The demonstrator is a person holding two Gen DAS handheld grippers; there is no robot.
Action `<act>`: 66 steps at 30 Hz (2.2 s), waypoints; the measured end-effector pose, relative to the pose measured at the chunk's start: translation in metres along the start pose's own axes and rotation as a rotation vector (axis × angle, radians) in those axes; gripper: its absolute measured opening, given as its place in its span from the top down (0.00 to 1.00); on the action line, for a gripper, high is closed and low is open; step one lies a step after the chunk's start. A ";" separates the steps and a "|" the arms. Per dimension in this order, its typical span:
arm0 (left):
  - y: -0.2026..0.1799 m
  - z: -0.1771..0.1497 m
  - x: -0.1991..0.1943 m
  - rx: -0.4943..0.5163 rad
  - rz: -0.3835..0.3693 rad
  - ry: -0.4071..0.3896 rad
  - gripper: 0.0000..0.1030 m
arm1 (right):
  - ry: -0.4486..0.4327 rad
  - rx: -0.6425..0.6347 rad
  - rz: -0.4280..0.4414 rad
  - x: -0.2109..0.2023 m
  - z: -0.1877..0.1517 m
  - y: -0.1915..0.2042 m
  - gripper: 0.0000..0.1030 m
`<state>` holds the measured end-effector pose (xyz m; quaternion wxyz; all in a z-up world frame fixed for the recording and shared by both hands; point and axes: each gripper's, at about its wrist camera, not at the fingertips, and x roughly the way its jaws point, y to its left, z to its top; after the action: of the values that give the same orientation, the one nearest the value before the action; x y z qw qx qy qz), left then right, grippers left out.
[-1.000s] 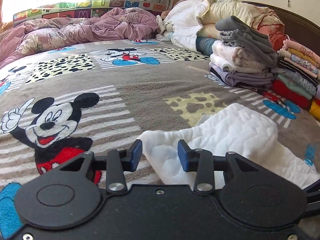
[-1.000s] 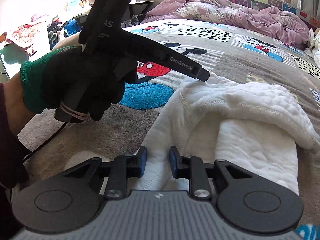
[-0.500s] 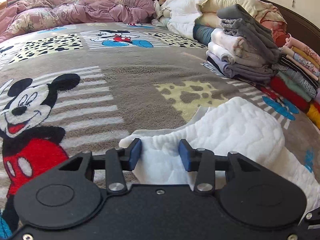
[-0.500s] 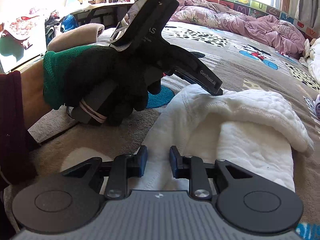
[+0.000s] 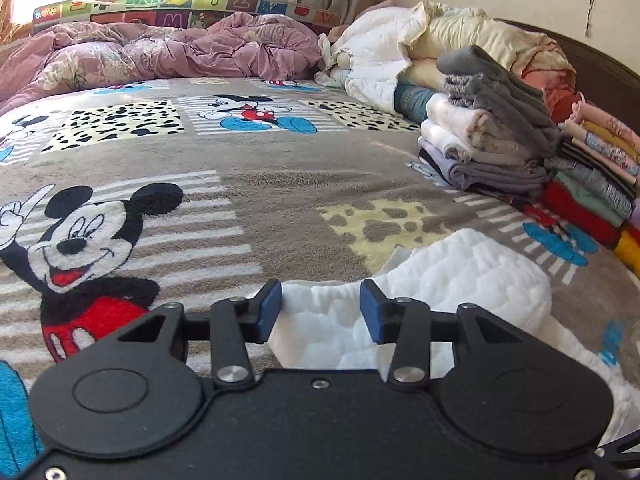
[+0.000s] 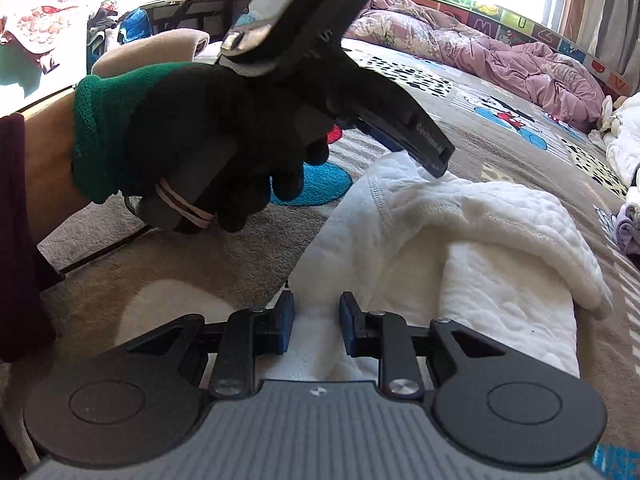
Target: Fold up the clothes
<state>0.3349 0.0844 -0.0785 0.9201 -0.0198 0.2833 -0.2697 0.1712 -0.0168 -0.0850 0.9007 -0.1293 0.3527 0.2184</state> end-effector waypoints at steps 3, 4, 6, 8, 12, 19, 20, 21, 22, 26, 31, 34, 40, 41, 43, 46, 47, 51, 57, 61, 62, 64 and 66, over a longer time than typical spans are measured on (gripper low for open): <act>0.007 0.002 -0.027 -0.017 -0.025 -0.018 0.60 | -0.010 0.009 0.000 0.000 -0.002 0.000 0.74; 0.008 0.002 -0.035 -0.014 -0.032 -0.019 0.60 | -0.015 0.012 -0.002 0.000 -0.003 0.000 0.74; 0.004 -0.001 -0.041 0.020 -0.057 -0.009 0.60 | -0.019 0.014 -0.006 0.000 -0.004 0.001 0.74; -0.006 -0.007 -0.038 0.072 -0.082 0.011 0.60 | -0.018 0.015 -0.008 0.000 -0.004 0.001 0.74; -0.017 -0.014 -0.016 0.098 -0.085 0.018 0.60 | -0.021 0.015 -0.013 -0.001 -0.005 0.002 0.74; -0.023 -0.025 0.026 0.146 -0.033 0.137 0.59 | -0.028 0.000 -0.010 -0.002 -0.008 0.002 0.74; -0.022 -0.027 0.027 0.152 -0.034 0.136 0.57 | -0.029 0.001 -0.008 -0.002 -0.008 0.001 0.74; -0.022 -0.029 0.028 0.163 -0.031 0.130 0.57 | -0.030 -0.001 -0.011 -0.002 -0.008 0.002 0.74; -0.023 -0.032 0.029 0.177 -0.024 0.128 0.57 | -0.032 -0.003 -0.014 -0.001 -0.008 0.003 0.74; -0.028 -0.032 0.020 0.180 0.002 0.097 0.57 | -0.035 -0.005 -0.021 0.000 -0.009 0.004 0.74; -0.017 -0.015 -0.028 0.021 0.026 -0.010 0.57 | 0.007 0.061 0.015 -0.001 0.003 -0.008 0.74; -0.016 -0.016 -0.056 -0.009 0.041 -0.013 0.57 | 0.016 0.115 0.056 -0.004 0.011 -0.017 0.69; -0.035 -0.040 -0.085 0.065 0.074 0.040 0.60 | -0.114 0.213 0.190 -0.066 0.010 -0.048 0.53; -0.038 -0.043 -0.089 0.056 0.068 0.040 0.60 | -0.135 0.244 0.204 -0.076 0.007 -0.058 0.53; -0.044 -0.050 -0.098 0.042 0.029 0.040 0.60 | -0.175 0.312 0.212 -0.092 0.000 -0.083 0.48; -0.064 -0.061 -0.104 0.116 0.006 0.070 0.62 | -0.203 0.432 0.151 -0.100 -0.011 -0.133 0.41; -0.069 -0.064 -0.104 0.132 -0.007 0.082 0.66 | -0.199 0.499 0.123 -0.094 -0.017 -0.154 0.41; -0.074 -0.071 -0.098 0.139 -0.084 0.123 0.73 | -0.166 0.896 0.128 -0.051 -0.050 -0.238 0.39; -0.062 -0.077 -0.084 0.071 -0.171 0.139 0.73 | -0.208 1.281 0.239 0.012 -0.090 -0.279 0.35; -0.085 -0.089 -0.068 0.149 -0.130 0.170 0.72 | -0.307 1.381 0.311 0.028 -0.092 -0.288 0.35; -0.087 -0.089 -0.066 0.140 -0.132 0.170 0.71 | -0.314 1.377 0.329 0.031 -0.089 -0.288 0.37; -0.082 -0.088 -0.068 0.107 -0.147 0.169 0.71 | -0.311 1.323 0.312 0.032 -0.080 -0.287 0.60; -0.076 -0.085 -0.074 0.064 -0.171 0.168 0.71 | -0.333 1.266 0.295 0.029 -0.071 -0.286 0.74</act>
<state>0.2012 0.0676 -0.0978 0.8671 0.0080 0.3478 -0.3566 0.2879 -0.2844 -0.1337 0.8058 0.5090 0.2832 0.1071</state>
